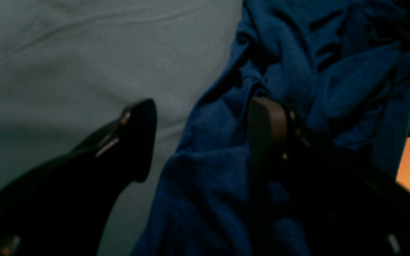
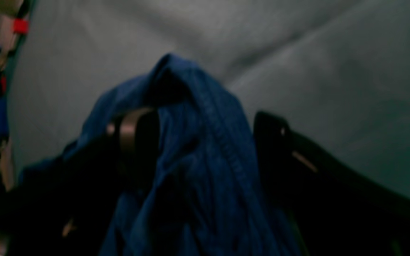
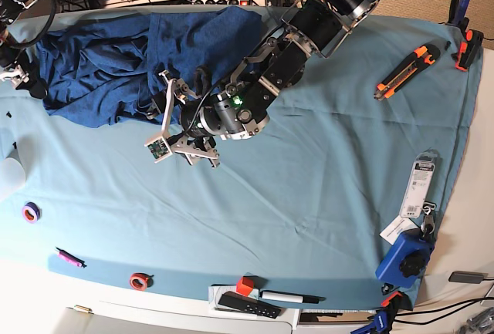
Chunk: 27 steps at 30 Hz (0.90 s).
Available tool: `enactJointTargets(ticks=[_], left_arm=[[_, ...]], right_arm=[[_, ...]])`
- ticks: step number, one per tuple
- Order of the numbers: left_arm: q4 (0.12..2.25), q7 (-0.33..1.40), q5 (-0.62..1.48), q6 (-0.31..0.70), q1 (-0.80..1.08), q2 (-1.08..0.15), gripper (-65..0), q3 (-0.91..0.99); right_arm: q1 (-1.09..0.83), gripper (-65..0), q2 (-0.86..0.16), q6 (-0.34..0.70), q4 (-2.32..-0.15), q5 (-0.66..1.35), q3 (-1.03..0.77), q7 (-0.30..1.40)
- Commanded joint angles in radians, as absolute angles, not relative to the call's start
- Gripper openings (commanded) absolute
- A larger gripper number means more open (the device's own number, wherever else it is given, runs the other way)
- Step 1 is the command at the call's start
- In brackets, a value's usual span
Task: Layout the t-shirt on the table in an organized manner, then fold the t-shirt properly
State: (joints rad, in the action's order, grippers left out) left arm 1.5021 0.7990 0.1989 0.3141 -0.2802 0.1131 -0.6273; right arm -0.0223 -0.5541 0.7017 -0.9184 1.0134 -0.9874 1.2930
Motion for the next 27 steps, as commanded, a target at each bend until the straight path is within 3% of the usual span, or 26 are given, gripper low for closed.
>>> enactJointTargets(ticks=[1,11,27], left_arm=[[1.518,0.765,0.209,0.314,-0.302,0.13,-25.1,-0.625],[1.518,0.751,0.201,0.311,-0.303,0.13,-25.1,-0.625],[1.523,0.794,0.202,0.281,-0.377,0.13,-25.1,-0.58]], right_arm=[[-0.023,-23.8,-0.575,0.698,-0.915,0.998,-0.971,1.319],[-0.022,-23.8,-0.574,0.698,-0.915,1.099,-0.746,1.396],[-0.044,-23.9,-0.582,0.698,-0.915,1.162,-0.746,1.396]])
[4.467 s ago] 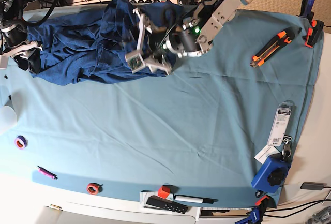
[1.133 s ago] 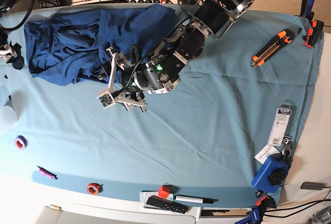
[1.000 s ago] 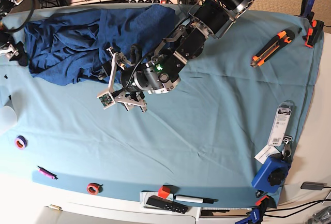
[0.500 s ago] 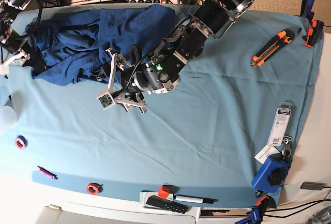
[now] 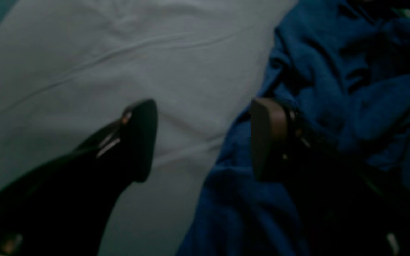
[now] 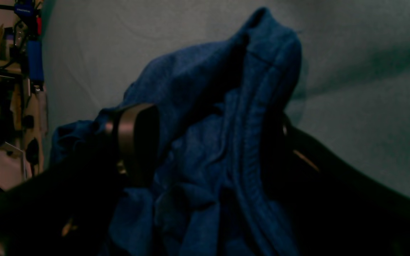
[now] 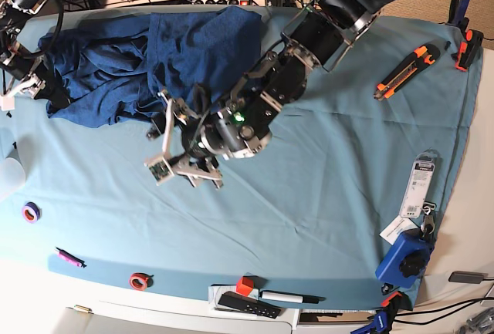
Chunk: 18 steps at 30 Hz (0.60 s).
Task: Layout the t-shirt on the table in an organized manner, then fold the t-shirt properly
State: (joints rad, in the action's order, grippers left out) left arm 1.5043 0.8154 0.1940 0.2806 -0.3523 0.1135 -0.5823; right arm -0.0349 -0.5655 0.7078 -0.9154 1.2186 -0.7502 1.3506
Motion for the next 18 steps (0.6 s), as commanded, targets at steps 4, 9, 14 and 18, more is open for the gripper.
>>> enactJointTargets(ticks=[4,9,14,18], left_arm=[[1.523,0.795,0.224,0.281,-0.377,0.13,-25.1,-0.552],[1.523,0.809,0.228,0.283,-0.377,0.13,-25.1,-0.545],[1.523,0.817,0.228,0.287,-0.377,0.13,-25.1,-0.545],[1.531,0.831,0.228,0.282,-0.383,0.13,-25.3,-0.545]], right_arm=[[-0.078,-23.9,-0.582,0.698,-0.916,1.163,-0.746,1.396],[-0.105,-23.9,-0.582,0.698,-0.916,1.164,-0.746,1.396],[-0.105,-23.9,-0.582,0.698,-0.916,1.198,-0.746,1.396],[-0.111,-34.0,-0.582,0.698,-0.916,1.257,-0.746,1.396]])
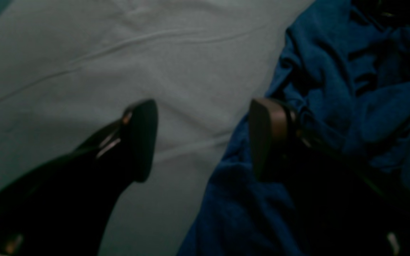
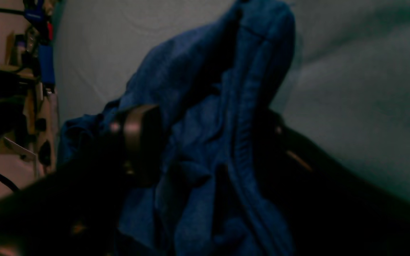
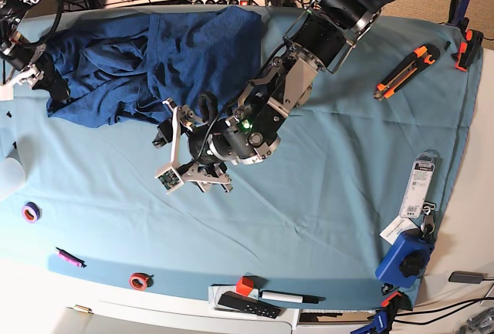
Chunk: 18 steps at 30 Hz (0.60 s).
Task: Layout the t-shirt on the table in an organized manner, then fold the t-shirt properly
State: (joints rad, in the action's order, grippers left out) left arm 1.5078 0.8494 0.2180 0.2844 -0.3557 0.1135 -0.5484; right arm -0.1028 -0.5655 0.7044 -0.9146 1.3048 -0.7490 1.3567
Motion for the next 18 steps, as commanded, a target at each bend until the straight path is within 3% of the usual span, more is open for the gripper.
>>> enactJointTargets(ticks=[1,4,6,12,18], left_arm=[[1.541,0.839,0.227,0.28,-0.383,0.13,-25.3,-0.544],[1.57,0.869,0.224,0.281,-0.382,0.13,-25.3,-0.533],[1.585,0.894,0.224,0.281,-0.382,0.13,-25.3,-0.517],[1.61,0.985,0.266,0.286,-0.38,0.096,-28.0,-0.419],[1.625,1.003,0.366,0.289,-0.363,-0.034,-28.6,-0.298]], right_arm=[[-0.112,-40.2,-0.582,0.698,-0.916,1.256,-0.746,1.396],[-0.122,-57.1,-0.582,0.698,-0.916,1.257,-0.746,1.396],[-0.128,-65.0,-0.582,0.698,-0.916,1.263,-0.746,1.396],[-0.137,-65.0,-0.582,0.698,-0.943,1.383,-0.746,1.396],[-0.191,-65.0,-0.569,0.698,-1.154,1.451,-0.746,1.396]])
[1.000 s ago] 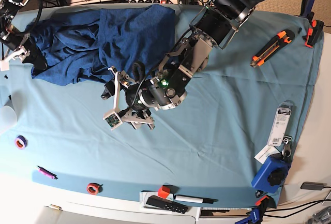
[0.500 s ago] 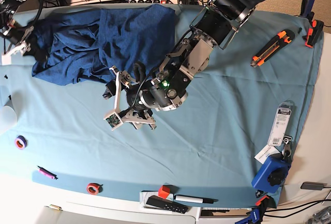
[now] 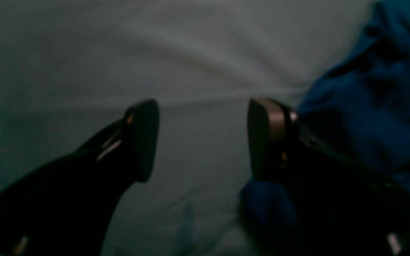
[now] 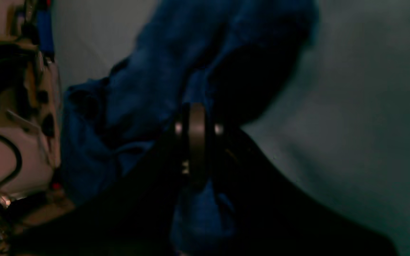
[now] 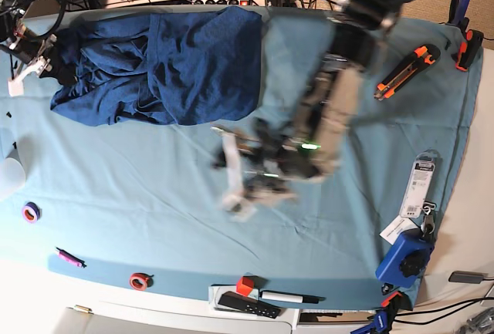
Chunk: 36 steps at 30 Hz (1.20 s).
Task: Layout the t-shirt on the table in an organized manner, then fold the t-shirt properly
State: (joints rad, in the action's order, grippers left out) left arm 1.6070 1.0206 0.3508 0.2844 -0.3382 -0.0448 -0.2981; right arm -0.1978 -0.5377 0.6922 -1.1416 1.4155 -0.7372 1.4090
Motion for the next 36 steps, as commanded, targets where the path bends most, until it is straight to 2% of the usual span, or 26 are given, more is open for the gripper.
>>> enactJointTargets(ticks=[1,7,16,20,24,36], left_arm=[[1.625,1.003,0.389,0.289,-0.359,-0.057,-28.6,-0.276],[1.625,1.002,0.503,0.333,-0.334,-0.168,-28.6,-0.168],[1.625,0.999,0.528,0.35,-0.313,-0.22,-28.8,-0.113],[1.625,0.999,0.529,0.35,-0.313,-0.219,-28.8,-0.113],[1.625,0.999,0.529,0.36,-0.313,-0.219,-28.8,-0.113],[1.625,0.995,0.529,0.364,-0.313,-0.219,-28.8,-0.113]], right_arm=[[-0.208,-65.0,-0.562,0.698,-1.206,1.467,-0.746,1.396],[-0.302,-65.0,-0.46,0.698,-1.544,1.484,-0.746,1.396],[-0.336,-65.0,-0.177,0.698,-1.959,1.484,-0.694,1.396],[-0.336,-65.0,-0.082,0.698,-1.998,1.455,-0.58,1.396],[-0.335,-65.0,-0.03,0.698,-1.998,1.411,-0.45,1.396],[-0.335,-65.0,-0.025,0.698,-1.997,1.108,-0.18,1.396]])
